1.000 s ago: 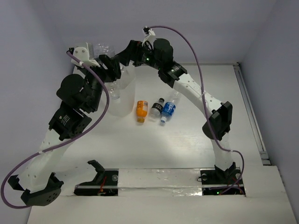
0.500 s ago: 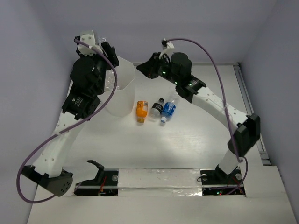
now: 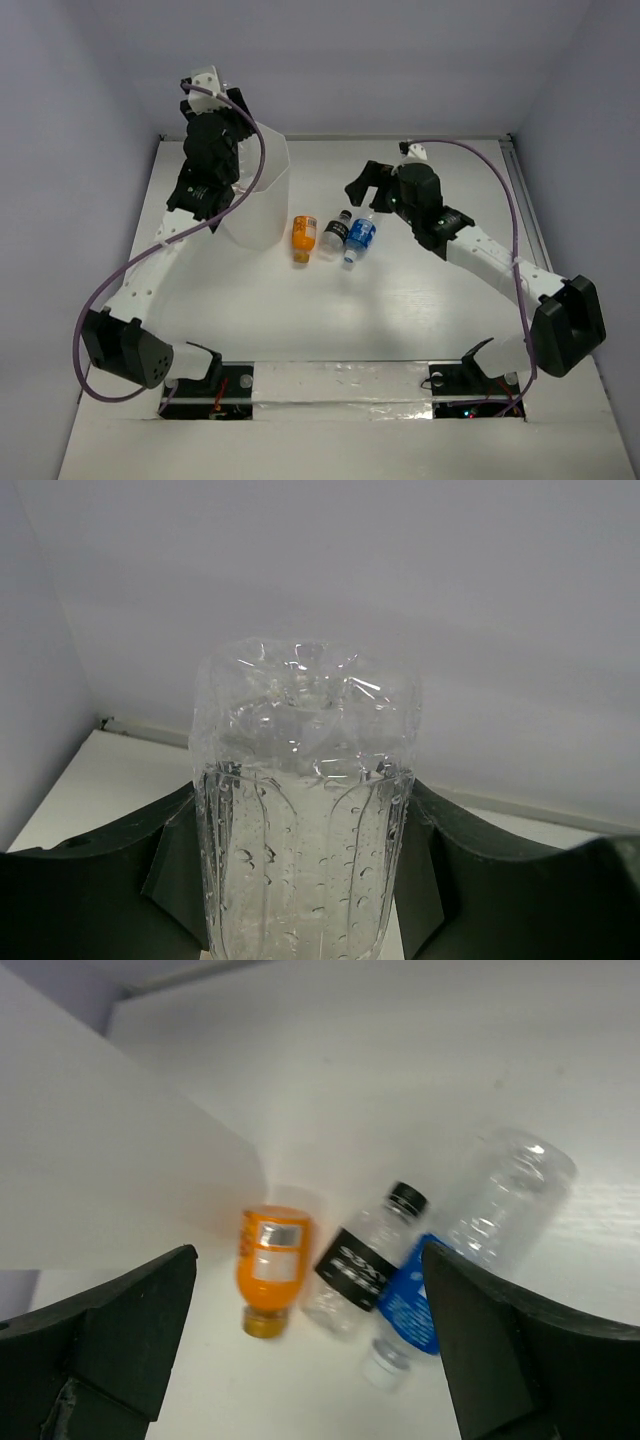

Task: Put the plastic bottles in the bin

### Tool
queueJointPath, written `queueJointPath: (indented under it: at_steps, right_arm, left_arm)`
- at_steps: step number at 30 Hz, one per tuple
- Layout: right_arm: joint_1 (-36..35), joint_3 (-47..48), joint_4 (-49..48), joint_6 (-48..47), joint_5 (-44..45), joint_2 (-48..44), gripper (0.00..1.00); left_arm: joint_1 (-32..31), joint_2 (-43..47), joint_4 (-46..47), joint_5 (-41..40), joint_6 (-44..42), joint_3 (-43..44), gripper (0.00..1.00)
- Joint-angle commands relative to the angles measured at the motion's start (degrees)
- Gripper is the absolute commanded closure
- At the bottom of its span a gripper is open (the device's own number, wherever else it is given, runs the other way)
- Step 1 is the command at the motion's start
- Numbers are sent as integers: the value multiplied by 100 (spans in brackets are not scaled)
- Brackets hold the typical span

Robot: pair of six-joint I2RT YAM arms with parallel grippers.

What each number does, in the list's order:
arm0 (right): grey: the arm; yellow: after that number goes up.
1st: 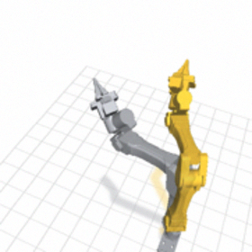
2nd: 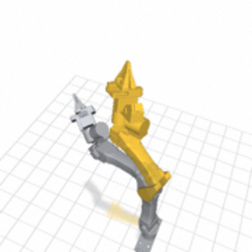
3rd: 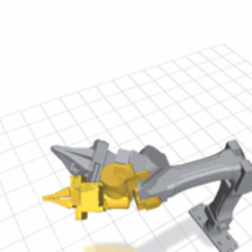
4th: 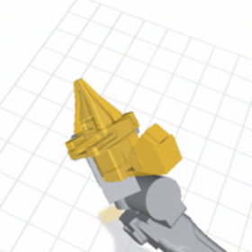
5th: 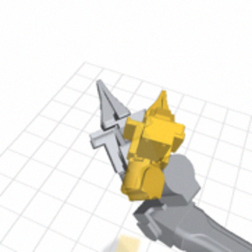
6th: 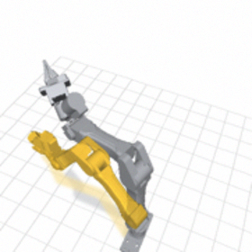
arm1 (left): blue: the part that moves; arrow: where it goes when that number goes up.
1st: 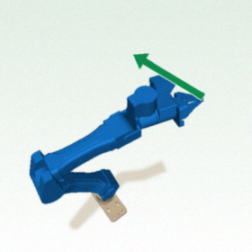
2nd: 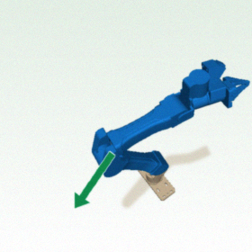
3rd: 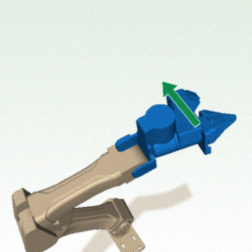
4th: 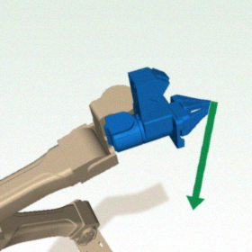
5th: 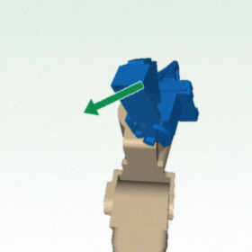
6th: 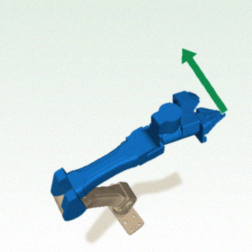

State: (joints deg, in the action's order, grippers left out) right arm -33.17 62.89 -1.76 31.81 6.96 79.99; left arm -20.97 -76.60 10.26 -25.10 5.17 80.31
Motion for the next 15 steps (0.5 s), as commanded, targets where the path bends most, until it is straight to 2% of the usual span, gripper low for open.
queueJointPath:
  at_steps: [1,2,5,6,9,11,15]
  right_arm:
    - [170,-242,421,141,446,-71,1]
    - [249,-364,439,176,394,7,1]
    - [320,-471,457,246,244,201,1]
    - [372,-471,475,255,262,384,1]
    - [452,-392,475,317,245,710,1]
    - [617,-261,580,308,244,895,1]
    - [802,100,896,247,270,1440,1]
  left_arm:
    - [49,-4,758,-144,-25,-261,53]
    - [49,-30,749,-161,-25,-349,52]
    - [102,-83,775,-144,-25,-498,37]
    - [102,-83,749,-144,-7,-525,26]
    - [102,-5,644,-22,159,-499,7]
    - [102,83,512,145,273,-403,1]
    - [102,416,74,532,685,-236,1]
